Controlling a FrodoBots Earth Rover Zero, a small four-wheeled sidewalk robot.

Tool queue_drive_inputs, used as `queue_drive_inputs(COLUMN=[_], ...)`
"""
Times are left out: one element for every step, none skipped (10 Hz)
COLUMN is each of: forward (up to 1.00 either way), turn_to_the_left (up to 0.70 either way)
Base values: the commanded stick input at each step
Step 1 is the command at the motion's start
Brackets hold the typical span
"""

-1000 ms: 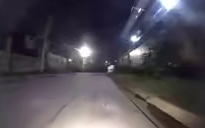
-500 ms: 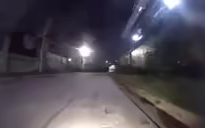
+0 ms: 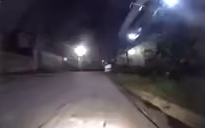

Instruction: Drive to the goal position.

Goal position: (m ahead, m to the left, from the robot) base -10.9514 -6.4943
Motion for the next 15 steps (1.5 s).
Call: queue_drive_inputs(forward=[0.70, 0.70, 0.70, 0.70, 0.70, 0.70, 0.70, 0.70, 0.70, 0.70, 0.70, 0.70, 0.70, 0.70, 0.70], turn_to_the_left=[-0.08, -0.24, -0.35, -0.33, -0.21, -0.05, 0.00, 0.00, 0.00, 0.00, 0.00, -0.03, -0.32, -0.31, -0.15])
